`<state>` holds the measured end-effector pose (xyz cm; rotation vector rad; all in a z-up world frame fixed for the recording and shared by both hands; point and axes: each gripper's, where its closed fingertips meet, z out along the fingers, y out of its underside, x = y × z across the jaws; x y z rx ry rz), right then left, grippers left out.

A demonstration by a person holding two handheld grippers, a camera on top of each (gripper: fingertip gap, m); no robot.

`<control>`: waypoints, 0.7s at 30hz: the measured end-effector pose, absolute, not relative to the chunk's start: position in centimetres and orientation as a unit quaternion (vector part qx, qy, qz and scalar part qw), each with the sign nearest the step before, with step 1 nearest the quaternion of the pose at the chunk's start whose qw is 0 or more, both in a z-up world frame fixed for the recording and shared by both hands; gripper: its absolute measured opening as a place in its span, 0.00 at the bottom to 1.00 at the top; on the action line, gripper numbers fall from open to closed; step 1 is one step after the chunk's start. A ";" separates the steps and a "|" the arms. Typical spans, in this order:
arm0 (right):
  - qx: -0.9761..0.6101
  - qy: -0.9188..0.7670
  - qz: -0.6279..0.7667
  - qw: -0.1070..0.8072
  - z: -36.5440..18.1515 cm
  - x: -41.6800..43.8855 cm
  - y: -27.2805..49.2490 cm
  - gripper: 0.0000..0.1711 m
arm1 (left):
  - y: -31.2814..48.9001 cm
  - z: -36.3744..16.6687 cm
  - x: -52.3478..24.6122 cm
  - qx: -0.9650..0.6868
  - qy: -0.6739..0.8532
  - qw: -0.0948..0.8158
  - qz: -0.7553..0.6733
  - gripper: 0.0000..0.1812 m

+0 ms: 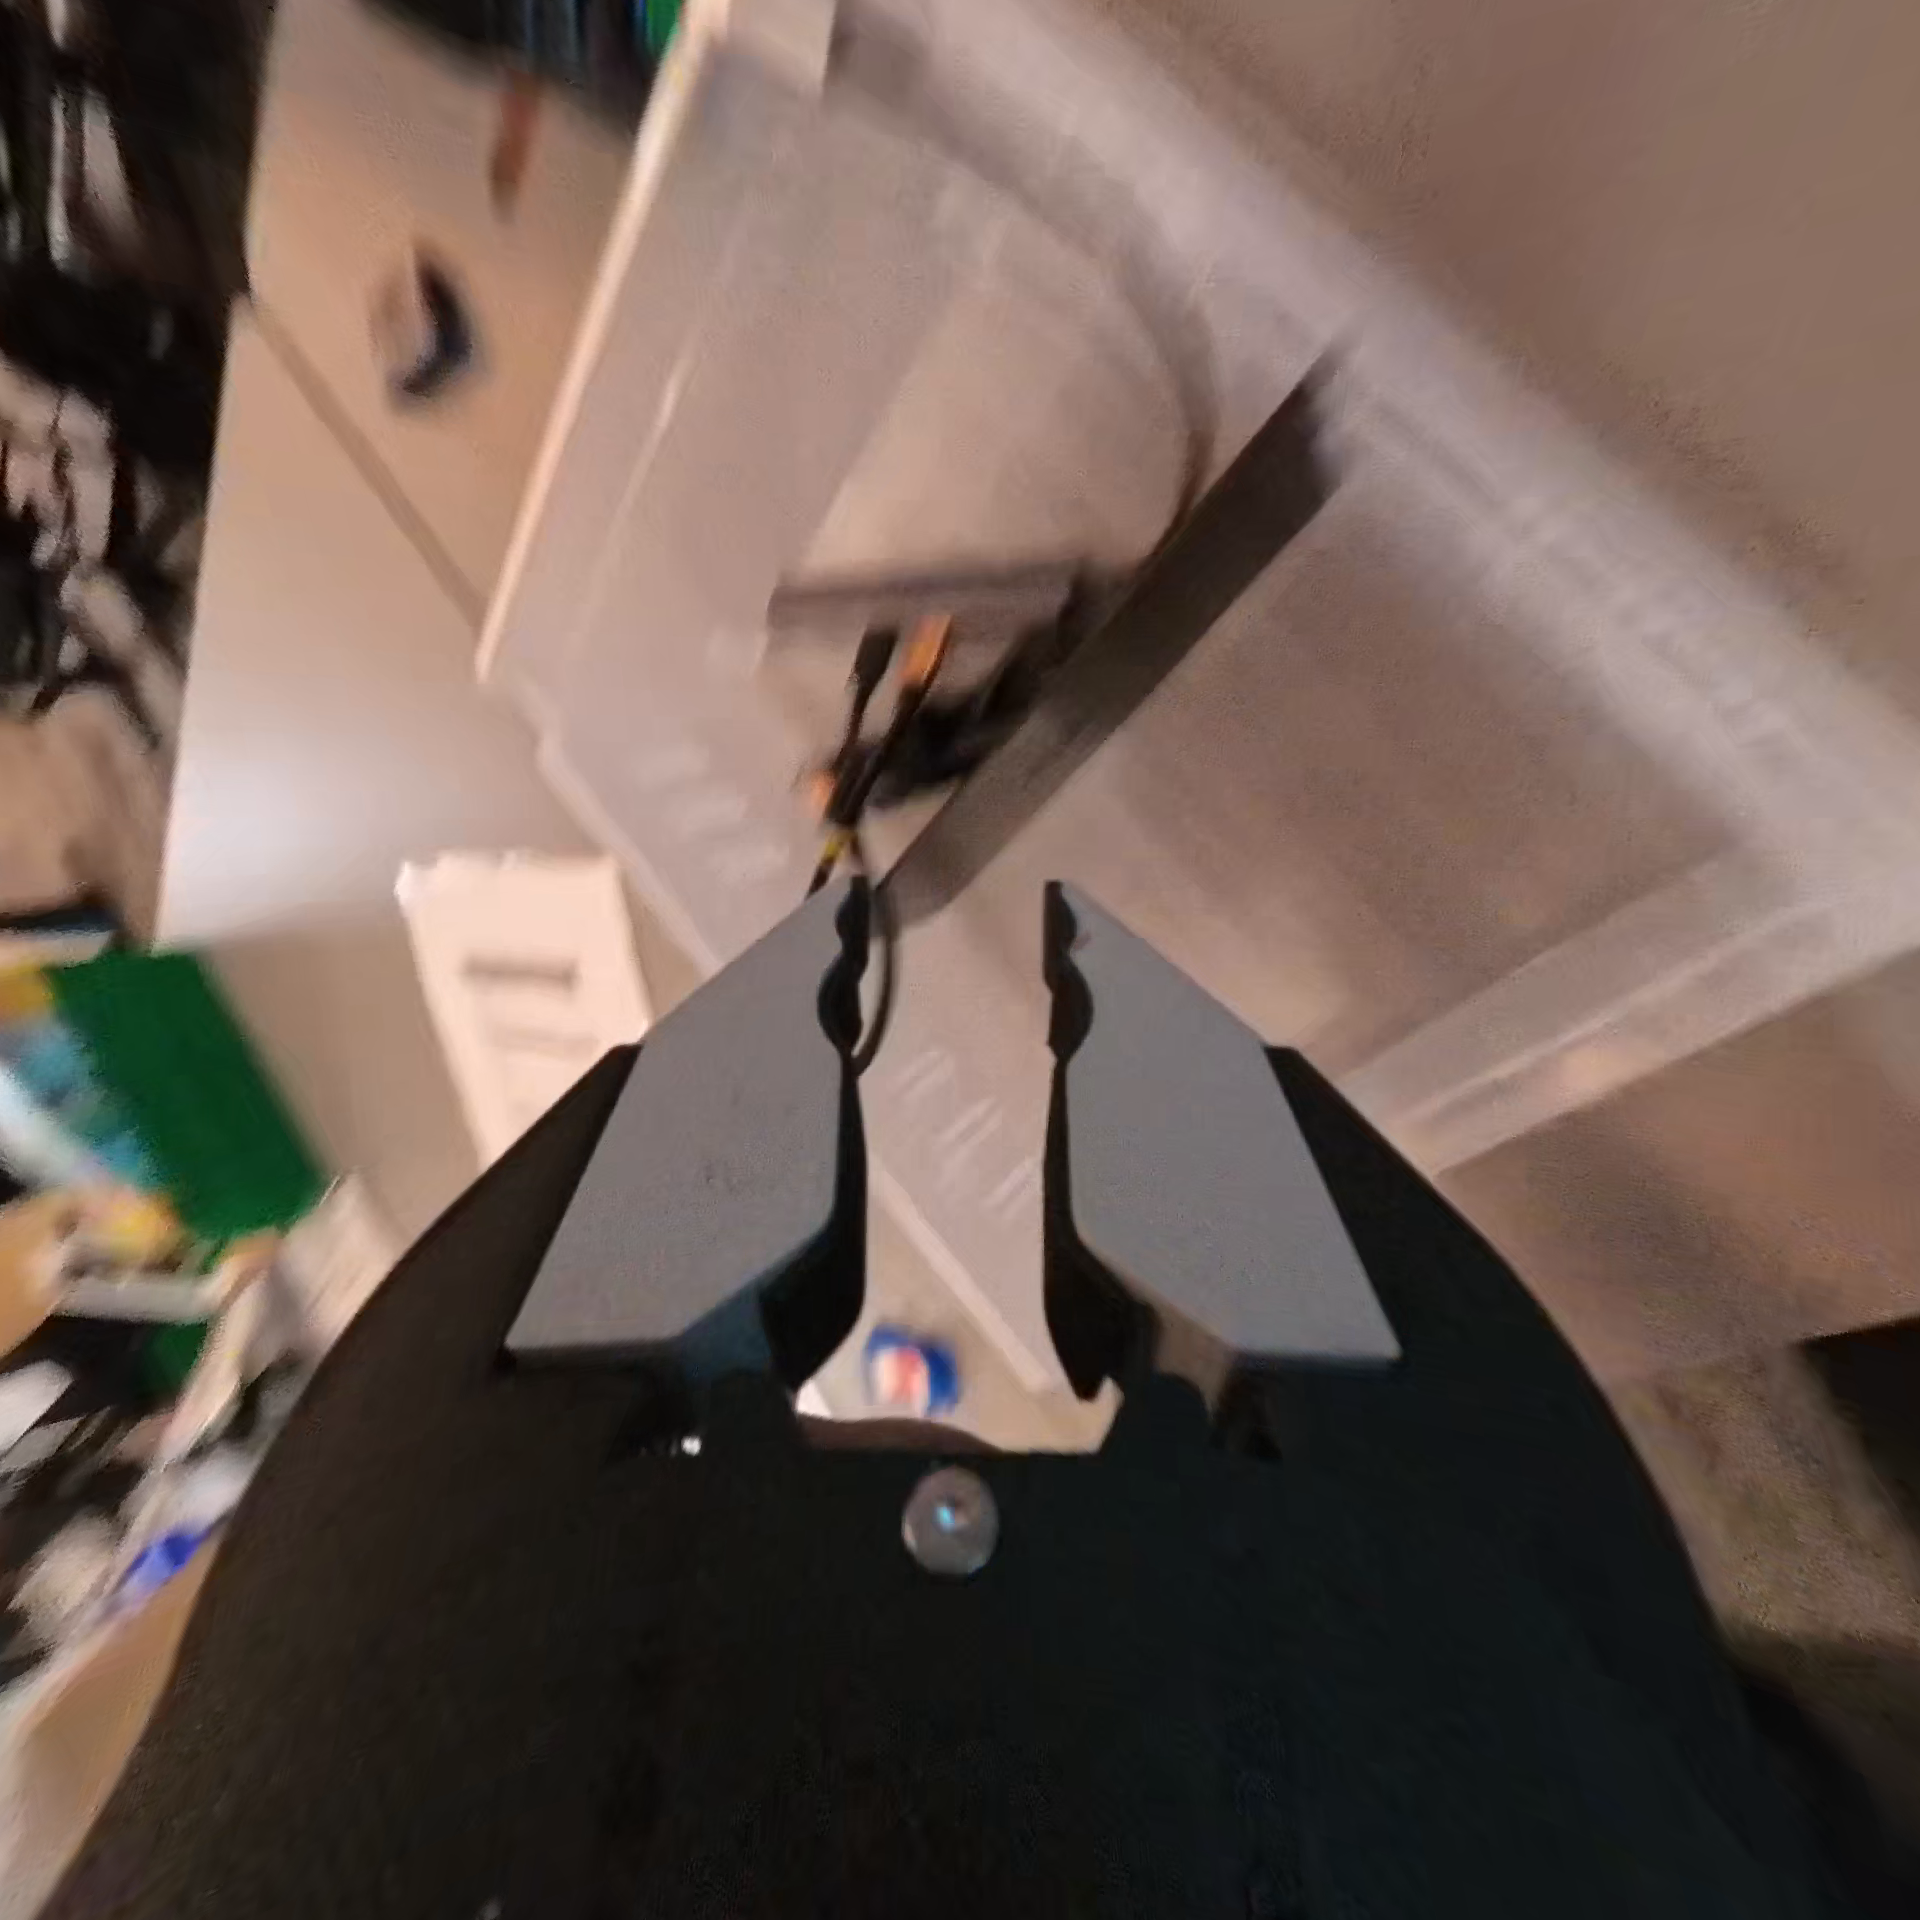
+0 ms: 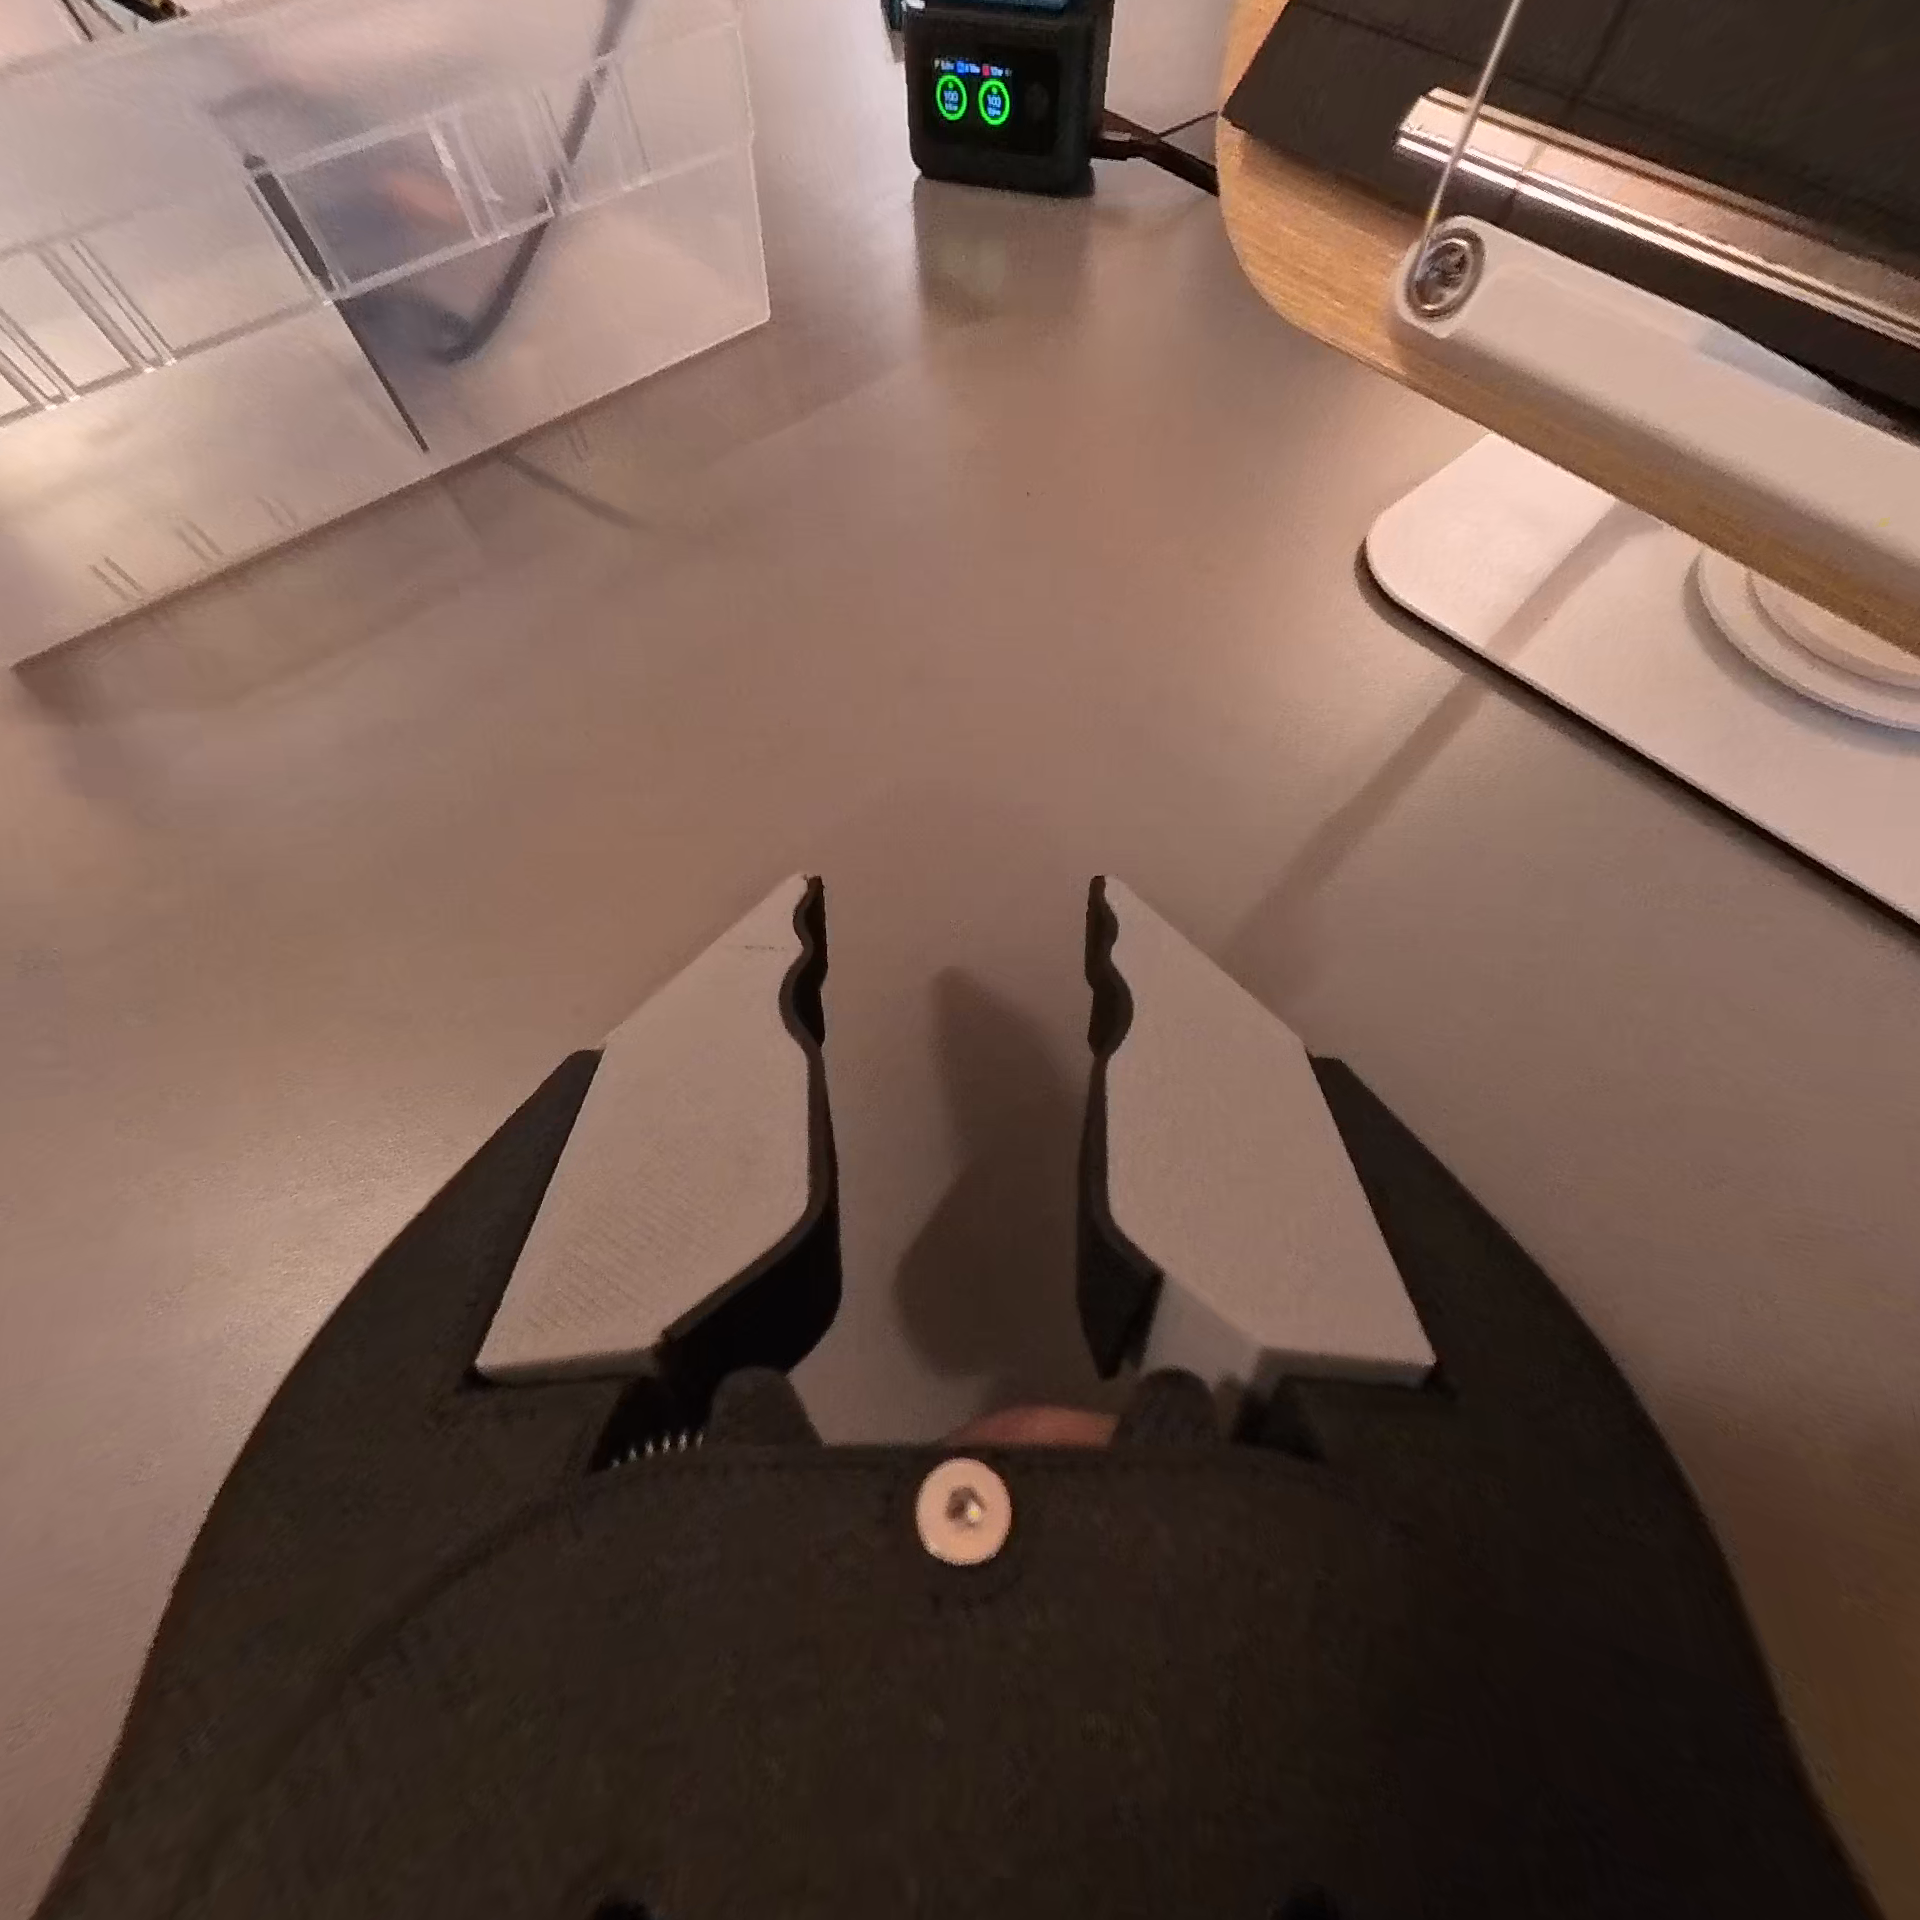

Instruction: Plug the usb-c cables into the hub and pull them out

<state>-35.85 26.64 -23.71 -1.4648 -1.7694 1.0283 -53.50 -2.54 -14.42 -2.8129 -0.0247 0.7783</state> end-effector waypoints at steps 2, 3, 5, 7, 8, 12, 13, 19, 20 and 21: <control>-0.553 -0.672 0.385 0.308 -23.8 -35.8 26.5 0.28 | -6.5 -16.4 -56.6 -0.955 -0.021 0.021 0.294 0.20; -0.552 -0.674 0.383 0.308 -23.9 -35.7 26.5 0.28 | -7.8 -17.4 -57.4 -0.955 -0.023 -0.005 0.296 0.19; -0.552 -0.675 0.381 0.309 -23.9 -35.6 26.4 0.27 | -9.2 -19.1 -58.1 -0.957 -0.020 -0.033 0.288 0.15; -0.552 -0.674 0.382 0.310 -23.8 -35.6 26.4 0.27 | -9.1 -19.1 -59.1 -0.950 -0.006 -0.030 0.312 0.02; -0.552 -0.673 0.383 0.309 -23.8 -35.5 26.4 0.27 | -8.8 -18.5 -59.5 -0.945 0.001 -0.023 0.327 0.00; -0.553 -0.672 0.388 0.305 -23.8 -35.5 26.3 0.26 | -6.4 -14.0 -60.7 -0.919 0.002 0.035 0.393 0.00; -0.553 -0.671 0.388 0.305 -23.8 -35.5 26.3 0.26 | -5.8 -12.2 -61.0 -0.909 0.001 0.053 0.414 0.00; -0.553 -0.668 0.392 0.306 -23.6 -35.4 26.4 0.26 | -1.0 1.4 -60.8 -0.812 -0.020 0.209 0.544 0.00; -0.553 -0.668 0.393 0.307 -23.6 -35.4 26.4 0.26 | -0.1 3.4 -60.0 -0.799 -0.021 0.239 0.552 0.00; -0.552 -0.667 0.395 0.307 -23.5 -35.4 26.3 0.26 | 0.9 5.1 -59.1 -0.790 -0.017 0.267 0.552 0.00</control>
